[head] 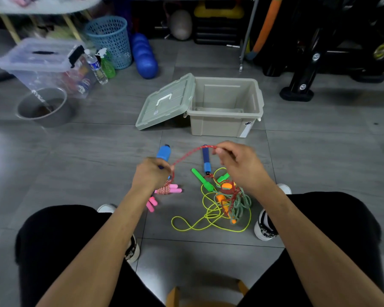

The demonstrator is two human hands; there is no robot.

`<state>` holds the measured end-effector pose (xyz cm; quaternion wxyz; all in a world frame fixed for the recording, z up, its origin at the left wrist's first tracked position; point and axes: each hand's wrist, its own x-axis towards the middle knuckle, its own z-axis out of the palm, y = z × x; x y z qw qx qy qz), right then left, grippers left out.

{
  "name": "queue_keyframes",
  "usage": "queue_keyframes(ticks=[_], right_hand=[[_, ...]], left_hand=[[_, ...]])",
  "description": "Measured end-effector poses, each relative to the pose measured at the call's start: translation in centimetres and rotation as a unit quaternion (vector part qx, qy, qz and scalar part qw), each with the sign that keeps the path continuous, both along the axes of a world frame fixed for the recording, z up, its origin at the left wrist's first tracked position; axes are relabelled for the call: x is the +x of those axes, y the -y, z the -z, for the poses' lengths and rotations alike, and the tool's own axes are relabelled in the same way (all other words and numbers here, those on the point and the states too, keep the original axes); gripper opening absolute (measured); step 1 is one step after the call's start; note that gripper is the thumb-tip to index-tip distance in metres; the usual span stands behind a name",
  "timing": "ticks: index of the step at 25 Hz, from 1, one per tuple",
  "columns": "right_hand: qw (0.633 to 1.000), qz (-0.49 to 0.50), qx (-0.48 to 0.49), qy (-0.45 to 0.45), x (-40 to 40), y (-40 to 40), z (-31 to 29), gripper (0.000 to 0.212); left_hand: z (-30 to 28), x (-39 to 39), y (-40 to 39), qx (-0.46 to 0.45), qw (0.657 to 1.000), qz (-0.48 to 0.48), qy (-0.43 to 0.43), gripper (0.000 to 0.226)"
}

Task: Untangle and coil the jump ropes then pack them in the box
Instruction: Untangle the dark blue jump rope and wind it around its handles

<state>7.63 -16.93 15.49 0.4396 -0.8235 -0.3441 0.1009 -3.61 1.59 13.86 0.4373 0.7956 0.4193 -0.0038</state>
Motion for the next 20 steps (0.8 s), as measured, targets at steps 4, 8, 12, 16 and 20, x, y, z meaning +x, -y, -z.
queue_keyframes(ticks=[4, 8, 12, 16, 20], right_hand=[[0.999, -0.025, 0.021, 0.038, 0.0, 0.0, -0.8, 0.017], [0.991, -0.112, -0.039, 0.064, 0.0, -0.5, 0.1, 0.018], [0.991, -0.129, 0.001, 0.045, -0.6, -0.7, 0.4, 0.021], [0.984, -0.117, -0.090, -0.098, 0.0, -0.2, 2.4, 0.022], [0.971, -0.088, -0.196, -0.102, 0.5, 0.3, 4.4, 0.020]], left_hand=[[-0.7, -0.1, 0.5, -0.025, 0.996, 0.076, -0.032, 0.014], [-2.0, -0.3, 1.1, 0.027, 0.982, 0.137, 0.131, 0.020], [-1.7, -0.1, 2.5, 0.083, 0.964, 0.167, 0.187, 0.012], [-3.0, 0.0, 2.0, 0.014, 0.968, 0.043, 0.245, 0.009], [-3.2, -0.6, 0.6, -0.029, 0.972, -0.038, 0.232, 0.018]])
